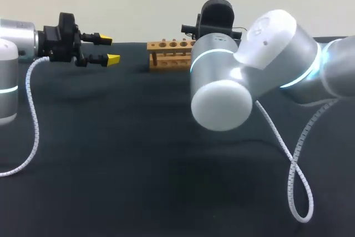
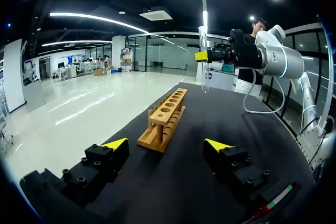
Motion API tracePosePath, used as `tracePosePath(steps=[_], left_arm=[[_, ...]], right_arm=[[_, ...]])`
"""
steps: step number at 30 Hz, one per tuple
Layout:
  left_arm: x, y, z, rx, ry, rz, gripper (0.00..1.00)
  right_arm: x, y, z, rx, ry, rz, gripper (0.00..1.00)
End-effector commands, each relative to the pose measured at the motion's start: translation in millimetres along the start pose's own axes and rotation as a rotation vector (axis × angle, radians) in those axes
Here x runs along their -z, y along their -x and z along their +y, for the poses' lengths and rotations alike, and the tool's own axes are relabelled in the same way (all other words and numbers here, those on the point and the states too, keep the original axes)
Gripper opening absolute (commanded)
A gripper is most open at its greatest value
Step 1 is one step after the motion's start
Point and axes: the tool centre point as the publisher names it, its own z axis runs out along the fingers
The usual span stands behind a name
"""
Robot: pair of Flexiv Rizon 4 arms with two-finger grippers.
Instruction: Grasp the test tube, adjust it, and insert it.
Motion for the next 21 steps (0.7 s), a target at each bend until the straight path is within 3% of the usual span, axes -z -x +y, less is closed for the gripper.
tracePosePath(steps=[1, 12, 21], left_arm=[[1, -1.4, -0.2, -0.003, 0.001, -0.005, 1.0], [1, -1.4, -0.2, -0.003, 0.001, -0.005, 1.0], [1, -1.4, -0.2, -0.003, 0.001, -0.005, 1.0]], right_arm=[[-6, 2, 5, -0.001, -0.019, -0.043, 0.0], [-29, 8, 13, 0.026, -0.027, -0.118, 0.0], [-50, 7, 4, 0.04, -0.022, -0.137, 0.0]])
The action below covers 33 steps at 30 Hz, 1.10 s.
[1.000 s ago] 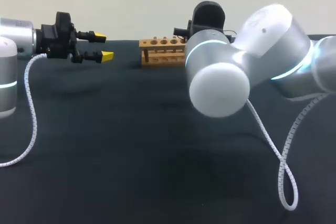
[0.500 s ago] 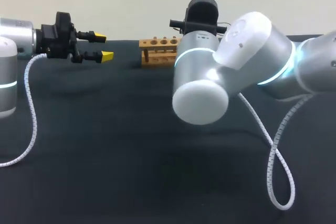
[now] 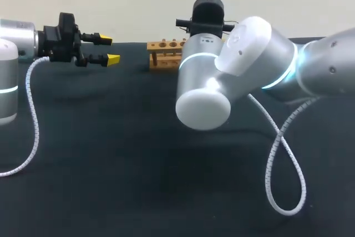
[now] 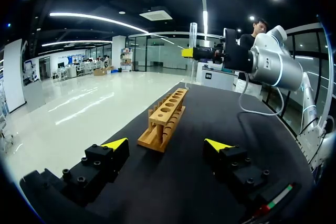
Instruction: Grasp the test tube, adjust it, and insert it.
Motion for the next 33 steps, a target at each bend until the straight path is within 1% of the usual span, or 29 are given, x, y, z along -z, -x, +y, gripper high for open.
tracePosePath(steps=[1, 5, 12, 22, 33], left_arm=[[1, -1.4, -0.2, -0.003, 0.001, -0.005, 1.0], [1, -1.4, -0.2, -0.003, 0.001, -0.005, 1.0], [1, -1.4, -0.2, -0.003, 0.001, -0.005, 1.0], [1, -1.4, -0.2, -0.003, 0.001, -0.005, 1.0], [1, -1.4, -0.2, -0.003, 0.001, -0.005, 1.0]], right_arm=[[-14, -6, -4, 0.003, 0.012, -0.007, 0.0], [-18, -9, -8, 0.006, 0.009, -0.012, 0.0], [-24, -17, -9, 0.01, 0.019, -0.015, 0.0], [-31, -23, -10, 0.02, 0.023, -0.029, 0.0], [-33, -31, -11, 0.031, 0.035, -0.017, 0.0]])
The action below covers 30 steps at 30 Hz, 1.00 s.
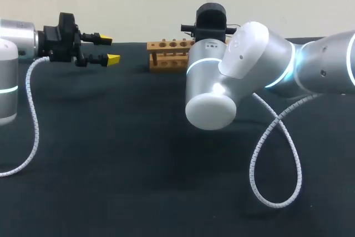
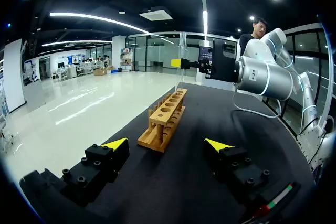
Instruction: Grasp the test tube, adjust it, and insert it.
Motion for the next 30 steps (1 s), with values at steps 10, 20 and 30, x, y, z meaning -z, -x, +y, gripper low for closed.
tracePosePath(steps=[10, 20, 30], left_arm=[[1, -1.4, -0.2, -0.003, 0.001, -0.005, 1.0], [1, -1.4, -0.2, -0.003, 0.001, -0.005, 1.0], [1, -1.4, -0.2, -0.003, 0.001, -0.005, 1.0]], right_arm=[[0, -14, -1, 0.007, 0.011, 0.02, 0.0], [1, -33, 4, 0.006, 0.031, 0.049, 0.0], [-1, -46, 2, 0.008, 0.031, 0.074, 0.0]])
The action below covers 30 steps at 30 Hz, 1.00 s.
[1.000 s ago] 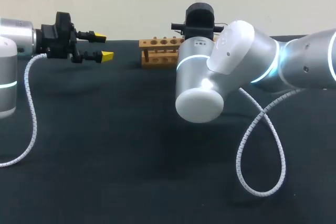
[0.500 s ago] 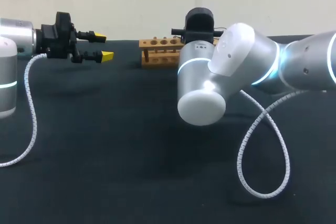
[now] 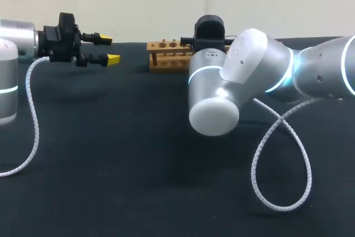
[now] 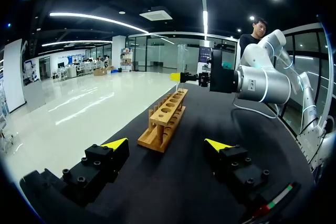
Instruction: Grasp the test tube, adjust it, and insert it.
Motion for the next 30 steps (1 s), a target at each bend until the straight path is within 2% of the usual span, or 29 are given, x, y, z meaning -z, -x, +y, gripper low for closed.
tracePosePath(steps=[1, 10, 12, 13, 16, 18, 19, 29, 30], left_arm=[[1, -1.4, -0.2, -0.003, 0.001, -0.005, 1.0], [1, -1.4, -0.2, -0.003, 0.001, -0.005, 1.0], [1, -1.4, -0.2, -0.003, 0.001, -0.005, 1.0], [1, -1.4, -0.2, -0.003, 0.001, -0.005, 1.0], [1, -1.4, -0.2, -0.003, 0.001, -0.005, 1.0], [1, -1.4, -0.2, -0.003, 0.001, -0.005, 1.0], [1, -1.4, -0.2, -0.003, 0.001, -0.005, 1.0], [1, -1.4, -0.2, -0.003, 0.001, -0.005, 1.0], [1, -1.4, -0.2, -0.003, 0.001, -0.005, 1.0]], right_arm=[[-3, -5, 0, -0.003, 0.005, 0.006, 0.0], [-2, -13, 0, -0.01, 0.0, 0.024, 0.02], [-2, -14, 0, -0.011, 0.0, 0.028, 0.14], [-2, -15, 0, -0.012, 0.0, 0.03, 0.25], [-2, -16, 0, -0.012, 0.0, 0.035, 0.25], [-1, -17, 0, -0.013, 0.0, 0.037, 0.29], [-1, -17, 0, -0.014, -0.001, 0.038, 0.38], [1, -17, -1, -0.016, -0.005, 0.045, 0.44], [1, -17, -2, -0.015, -0.006, 0.045, 0.49]])
